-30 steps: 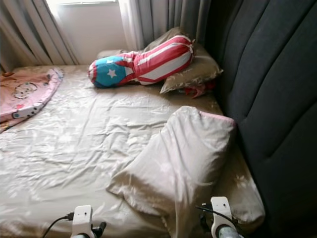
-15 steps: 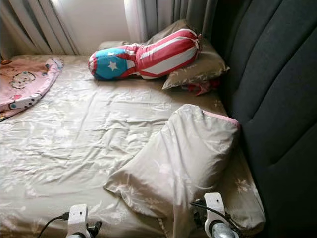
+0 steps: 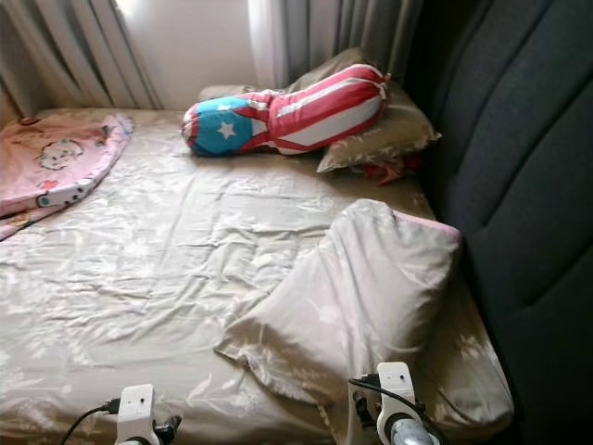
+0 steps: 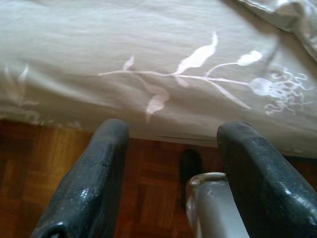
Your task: Clean up the room
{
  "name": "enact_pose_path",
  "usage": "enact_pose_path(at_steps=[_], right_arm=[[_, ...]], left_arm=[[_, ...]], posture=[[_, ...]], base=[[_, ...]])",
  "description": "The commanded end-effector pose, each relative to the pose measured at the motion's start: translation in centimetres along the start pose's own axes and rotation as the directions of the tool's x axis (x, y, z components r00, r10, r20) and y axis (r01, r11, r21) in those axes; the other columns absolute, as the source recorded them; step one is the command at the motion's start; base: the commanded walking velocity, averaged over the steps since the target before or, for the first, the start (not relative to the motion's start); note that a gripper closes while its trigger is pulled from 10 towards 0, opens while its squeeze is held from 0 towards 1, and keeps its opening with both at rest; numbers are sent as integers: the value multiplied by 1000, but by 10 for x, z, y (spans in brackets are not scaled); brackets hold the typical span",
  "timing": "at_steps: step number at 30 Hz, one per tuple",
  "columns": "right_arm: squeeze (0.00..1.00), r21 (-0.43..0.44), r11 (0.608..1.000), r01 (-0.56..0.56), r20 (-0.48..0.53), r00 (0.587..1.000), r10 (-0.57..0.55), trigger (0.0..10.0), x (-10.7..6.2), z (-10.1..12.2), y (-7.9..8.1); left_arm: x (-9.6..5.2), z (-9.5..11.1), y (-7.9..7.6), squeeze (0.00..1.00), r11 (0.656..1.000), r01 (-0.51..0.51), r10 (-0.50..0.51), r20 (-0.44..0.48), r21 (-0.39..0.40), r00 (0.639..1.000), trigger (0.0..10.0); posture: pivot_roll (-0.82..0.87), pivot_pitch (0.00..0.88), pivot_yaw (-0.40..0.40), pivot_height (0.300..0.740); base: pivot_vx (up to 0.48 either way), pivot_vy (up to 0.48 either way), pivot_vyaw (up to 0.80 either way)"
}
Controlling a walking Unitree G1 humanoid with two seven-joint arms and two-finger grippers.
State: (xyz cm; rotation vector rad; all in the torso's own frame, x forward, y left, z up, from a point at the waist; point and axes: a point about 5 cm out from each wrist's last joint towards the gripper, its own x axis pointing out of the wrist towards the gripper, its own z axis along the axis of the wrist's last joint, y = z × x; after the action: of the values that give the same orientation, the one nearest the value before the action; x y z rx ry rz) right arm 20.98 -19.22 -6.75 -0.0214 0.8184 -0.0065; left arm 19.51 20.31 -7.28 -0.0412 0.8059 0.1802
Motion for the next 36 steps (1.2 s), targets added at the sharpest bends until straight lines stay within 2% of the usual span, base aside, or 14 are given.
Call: enact_pose_path(at_steps=[1, 5, 15, 28, 33, 36], right_arm=[[0, 33, 999, 17, 12, 1000, -18, 10000, -1, -2, -3], [0, 105, 994, 16, 81, 996, -24, 10000, -2, 1, -1], [0, 145, 989, -24, 213, 977, -8, 10000, -5, 9, 3], [0, 157, 987, -43, 317, 948, -9, 10000, -7, 20, 2], [0, 146, 988, -52, 338, 941, 0, 10000, -7, 23, 2], [0, 143, 988, -51, 341, 940, 0, 10000, -8, 24, 1]], left_arm=[[-1, -4, -2, 0, 1000, 8, -8, -2, 10, 1000, 10000], [-2, -2, 0, 0, 1000, 14, -15, 35, 19, 999, 10000], [-4, 4, 1, 0, 999, 31, -32, 129, 10, 991, 10000], [-6, 17, -1, 0, 998, 64, -60, 254, -7, 965, 10000], [-6, 20, -2, 0, 997, 75, -72, 272, 0, 960, 10000], [-5, 19, -2, 0, 997, 76, -75, 253, 8, 964, 10000]], posture=[[-19, 7, 5, 740], [-31, 0, 20, 740], [-44, 0, 31, 740], [-41, 1, 26, 740], [-36, 19, 18, 740], [-36, 19, 18, 740]], base=[[0, 0, 0], [0, 0, 0], [0, 0, 0], [0, 0, 0], [0, 0, 0], [0, 0, 0]])
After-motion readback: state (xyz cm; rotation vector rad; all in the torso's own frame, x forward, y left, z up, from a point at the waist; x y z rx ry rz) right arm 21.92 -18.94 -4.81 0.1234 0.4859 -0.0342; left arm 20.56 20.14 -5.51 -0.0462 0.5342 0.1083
